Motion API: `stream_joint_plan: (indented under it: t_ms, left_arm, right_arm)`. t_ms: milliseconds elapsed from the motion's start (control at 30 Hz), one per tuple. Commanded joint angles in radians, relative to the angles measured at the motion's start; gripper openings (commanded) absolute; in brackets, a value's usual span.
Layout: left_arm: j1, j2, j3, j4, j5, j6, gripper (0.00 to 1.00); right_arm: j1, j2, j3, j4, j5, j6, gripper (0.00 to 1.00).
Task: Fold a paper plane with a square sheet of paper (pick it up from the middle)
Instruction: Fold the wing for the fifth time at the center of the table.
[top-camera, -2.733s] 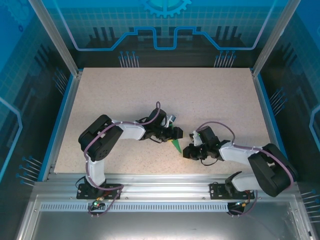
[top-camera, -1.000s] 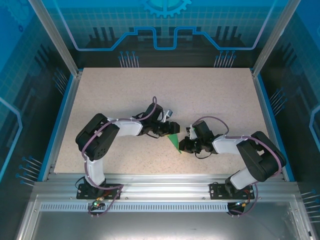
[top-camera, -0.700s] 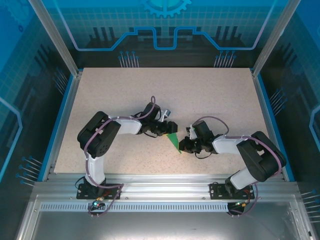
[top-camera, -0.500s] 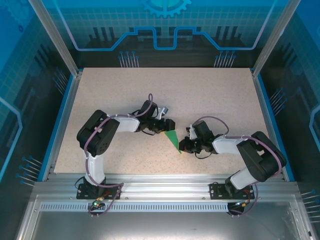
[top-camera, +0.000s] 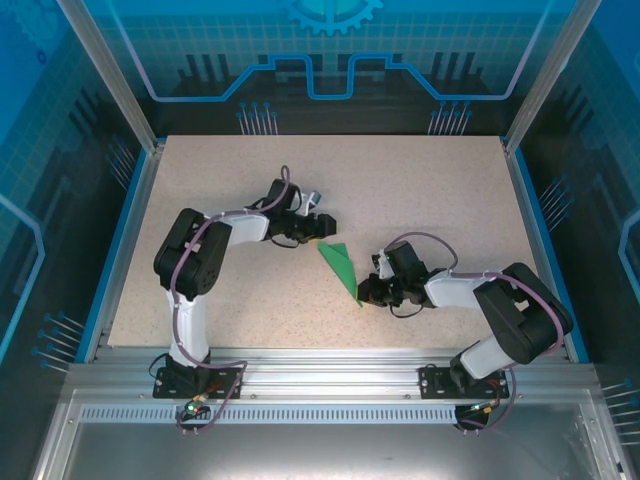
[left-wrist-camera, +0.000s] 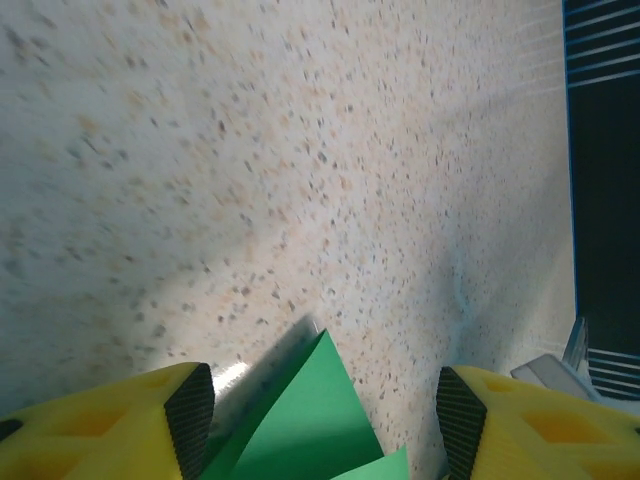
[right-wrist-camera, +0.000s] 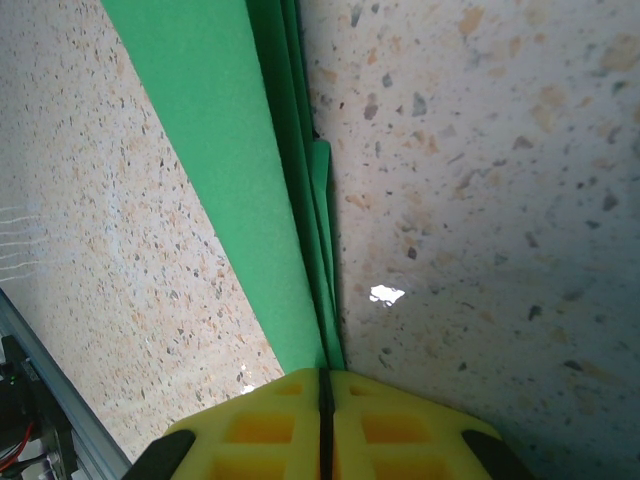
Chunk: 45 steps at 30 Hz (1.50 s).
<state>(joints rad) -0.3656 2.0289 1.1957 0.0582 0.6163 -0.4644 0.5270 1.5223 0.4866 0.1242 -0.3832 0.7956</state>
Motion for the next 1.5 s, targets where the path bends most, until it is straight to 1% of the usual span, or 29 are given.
stream_joint_plan:
  t_ms: [0, 100, 200, 333, 467, 567, 733, 1000, 1167, 1333, 1467]
  left_arm:
    - [0.005, -0.067, 0.029, -0.071, 0.020, 0.032, 0.65]
    - [0.005, -0.156, -0.006, -0.069, 0.008, 0.003, 0.65]
    - [-0.001, -0.250, -0.078, -0.039, 0.003, -0.047, 0.64]
    - [-0.057, -0.370, -0.195, -0.003, -0.036, -0.089, 0.62]
    - [-0.133, -0.415, -0.289, 0.056, -0.077, -0.137, 0.62]
    - [-0.183, -0.386, -0.325, 0.117, -0.094, -0.171, 0.62]
    - [-0.234, -0.288, -0.295, 0.173, -0.087, -0.192, 0.61]
    - [-0.237, -0.149, -0.223, 0.170, -0.089, -0.180, 0.58]
    - [-0.236, -0.092, -0.216, 0.169, -0.104, -0.184, 0.53]
    - [-0.236, -0.076, -0.230, 0.152, -0.129, -0.190, 0.48]
    - [-0.236, -0.075, -0.243, 0.148, -0.140, -0.195, 0.46]
  right_arm:
    - [0.005, 0.055, -0.025, -0.133, 0.040, -0.021, 0.09]
    - [0.005, 0.061, -0.012, -0.133, 0.038, -0.021, 0.09]
    - [0.005, 0.065, -0.005, -0.133, 0.039, -0.019, 0.09]
    - [0.005, 0.066, -0.006, -0.133, 0.043, -0.017, 0.09]
    - [0.005, 0.067, -0.007, -0.131, 0.046, -0.016, 0.10]
    - [0.005, 0.066, -0.007, -0.130, 0.043, -0.021, 0.10]
    - [0.005, 0.065, -0.006, -0.130, 0.041, -0.025, 0.10]
    - [0.005, 0.056, -0.011, -0.130, 0.039, -0.029, 0.10]
    - [0.005, 0.038, -0.013, -0.126, 0.032, -0.035, 0.12]
    - [0.005, -0.021, -0.013, -0.105, 0.009, -0.028, 0.12]
    - [0.010, -0.108, -0.008, -0.117, 0.005, -0.027, 0.13]
